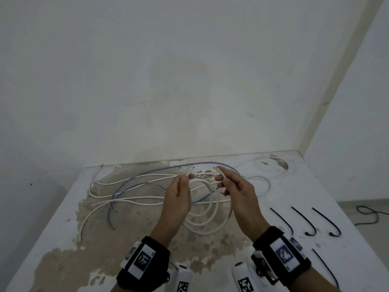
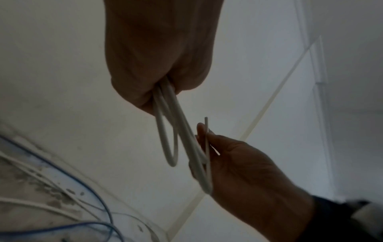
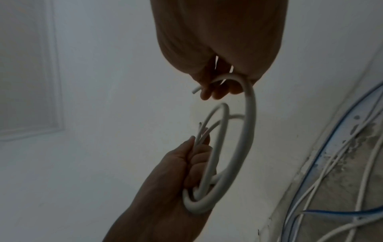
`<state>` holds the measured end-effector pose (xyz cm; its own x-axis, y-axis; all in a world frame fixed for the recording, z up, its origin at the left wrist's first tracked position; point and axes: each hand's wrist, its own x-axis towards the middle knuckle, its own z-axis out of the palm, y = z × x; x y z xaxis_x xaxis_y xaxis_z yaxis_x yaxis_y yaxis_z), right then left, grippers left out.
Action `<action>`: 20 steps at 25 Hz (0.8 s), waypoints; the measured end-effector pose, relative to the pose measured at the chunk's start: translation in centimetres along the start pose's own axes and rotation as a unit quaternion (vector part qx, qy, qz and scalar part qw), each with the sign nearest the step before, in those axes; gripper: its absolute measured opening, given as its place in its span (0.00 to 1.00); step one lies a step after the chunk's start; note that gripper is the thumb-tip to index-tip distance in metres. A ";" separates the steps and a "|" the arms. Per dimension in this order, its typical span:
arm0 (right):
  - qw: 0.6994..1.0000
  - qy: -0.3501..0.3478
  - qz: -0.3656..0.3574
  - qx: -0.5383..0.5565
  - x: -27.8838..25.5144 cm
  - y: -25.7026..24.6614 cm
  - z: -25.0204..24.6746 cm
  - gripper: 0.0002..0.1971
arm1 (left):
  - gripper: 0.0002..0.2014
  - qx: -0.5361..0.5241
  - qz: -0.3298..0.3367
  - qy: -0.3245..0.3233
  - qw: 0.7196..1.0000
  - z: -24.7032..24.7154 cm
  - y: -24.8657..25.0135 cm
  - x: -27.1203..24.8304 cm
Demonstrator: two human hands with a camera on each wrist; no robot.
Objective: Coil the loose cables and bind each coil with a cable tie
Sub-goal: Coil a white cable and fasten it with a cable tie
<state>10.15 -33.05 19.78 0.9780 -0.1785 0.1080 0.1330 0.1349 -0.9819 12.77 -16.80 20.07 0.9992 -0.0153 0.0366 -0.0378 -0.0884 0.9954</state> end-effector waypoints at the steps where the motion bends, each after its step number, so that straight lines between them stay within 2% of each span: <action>1: 1.000 0.015 -0.017 0.006 0.1 -0.1 0.3 0.15 | 0.17 -0.045 -0.027 -0.028 0.998 0.3 0.3 -0.3; 4: 0.999 -0.010 -0.015 0.028 0.0 -0.3 1.5 0.12 | 0.15 -0.099 -0.053 -0.061 0.992 0.8 1.6 -0.8; 5: 0.999 -0.026 -0.016 0.022 -0.2 -0.4 1.8 0.13 | 0.15 -0.088 -0.044 -0.062 0.993 0.8 1.7 -0.7; 7: 0.996 -0.048 -0.063 -0.046 -0.3 -0.1 1.9 0.14 | 0.14 -0.061 -0.031 -0.067 0.995 0.5 1.8 -0.7; 9: 0.986 -0.064 -0.106 -0.112 -0.3 0.4 1.6 0.15 | 0.15 -0.039 -0.043 -0.070 0.996 0.4 1.7 -0.8; 11: 0.980 -0.074 -0.127 -0.134 -0.2 0.3 1.5 0.14 | 0.18 -0.019 -0.046 -0.077 0.996 0.5 1.6 -1.1; 14: 0.972 -0.090 -0.136 -0.171 -0.2 0.1 1.5 0.08 | 0.17 0.081 -0.004 -0.101 0.992 0.5 1.5 -1.3; 17: 0.966 -0.078 -0.151 -0.197 -0.4 0.6 1.5 0.04 | 0.20 0.117 -0.008 -0.109 0.987 0.5 1.5 -1.3; 19: 0.961 -0.061 -0.167 -0.213 -0.5 1.0 1.5 0.05 | 0.24 0.117 -0.010 -0.096 0.989 0.5 1.4 -1.2; 20: 0.961 -0.058 -0.165 -0.214 -0.6 1.1 1.6 0.08 | 0.23 0.119 -0.011 -0.091 0.989 0.5 1.3 -1.1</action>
<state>9.97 -31.27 18.89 0.9090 -0.0288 0.4158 0.3844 -0.3280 -0.8629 11.57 -17.38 21.31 0.9821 -0.1872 -0.0221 -0.0402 -0.3223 0.9458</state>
